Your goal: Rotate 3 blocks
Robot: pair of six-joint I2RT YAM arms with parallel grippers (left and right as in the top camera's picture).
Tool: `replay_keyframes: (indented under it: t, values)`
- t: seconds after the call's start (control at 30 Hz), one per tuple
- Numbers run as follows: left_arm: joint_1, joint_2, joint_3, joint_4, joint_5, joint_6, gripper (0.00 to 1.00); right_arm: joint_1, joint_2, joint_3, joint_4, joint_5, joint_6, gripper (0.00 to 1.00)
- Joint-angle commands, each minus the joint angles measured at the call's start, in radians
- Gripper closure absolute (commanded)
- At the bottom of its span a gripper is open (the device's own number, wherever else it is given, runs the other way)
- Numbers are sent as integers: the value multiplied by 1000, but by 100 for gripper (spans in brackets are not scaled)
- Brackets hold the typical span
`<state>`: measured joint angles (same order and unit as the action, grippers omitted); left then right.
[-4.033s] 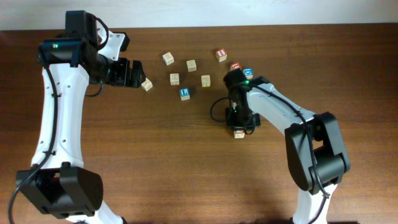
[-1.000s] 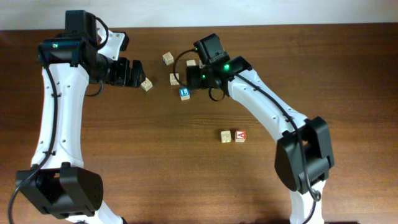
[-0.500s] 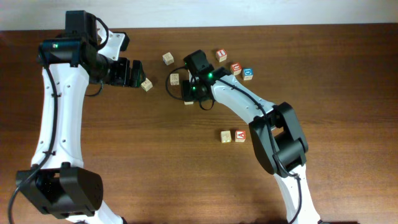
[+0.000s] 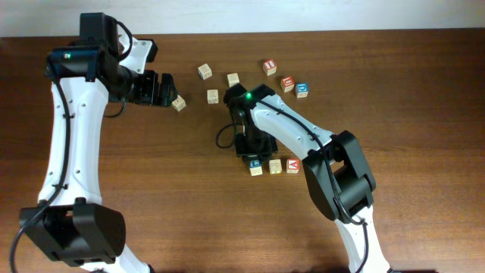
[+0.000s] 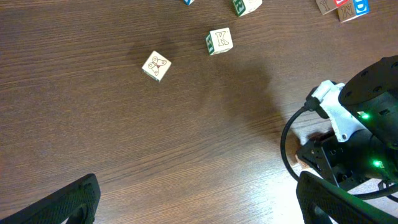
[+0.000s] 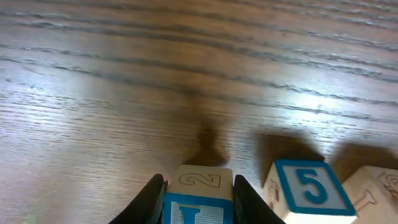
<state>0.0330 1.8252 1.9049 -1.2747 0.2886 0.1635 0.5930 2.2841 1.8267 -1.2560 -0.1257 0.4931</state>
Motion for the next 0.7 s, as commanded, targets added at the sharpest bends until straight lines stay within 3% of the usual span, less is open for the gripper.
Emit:
replay_keyframes:
  t: [0.0, 0.1, 0.2, 0.27, 0.37, 0.43, 0.6, 0.67]
  values:
    - [0, -2, 14, 1, 11, -5, 1, 4, -17, -9, -15, 74, -6, 67]
    - [0, -2, 14, 1, 11, -5, 1, 4, -17, -7, -24, 74, -6, 51]
    - [0, -2, 14, 1, 11, -5, 1, 2, -17, 82, -73, 70, -18, 48]
    - [0, -2, 14, 1, 11, -5, 1, 2, -17, 240, -162, 70, -39, 48]
    - [0, -2, 14, 1, 11, -5, 1, -2, -17, 713, -414, 71, -85, 48]
    - [0, -2, 14, 1, 11, -5, 1, -19, -65, 907, -443, -3, -157, 49]
    - [0, -2, 14, 1, 11, -5, 1, -92, -474, 763, -443, 63, -206, 48]
    - [0, -2, 14, 1, 11, -5, 1, -182, -658, 523, -443, 80, -197, 48]
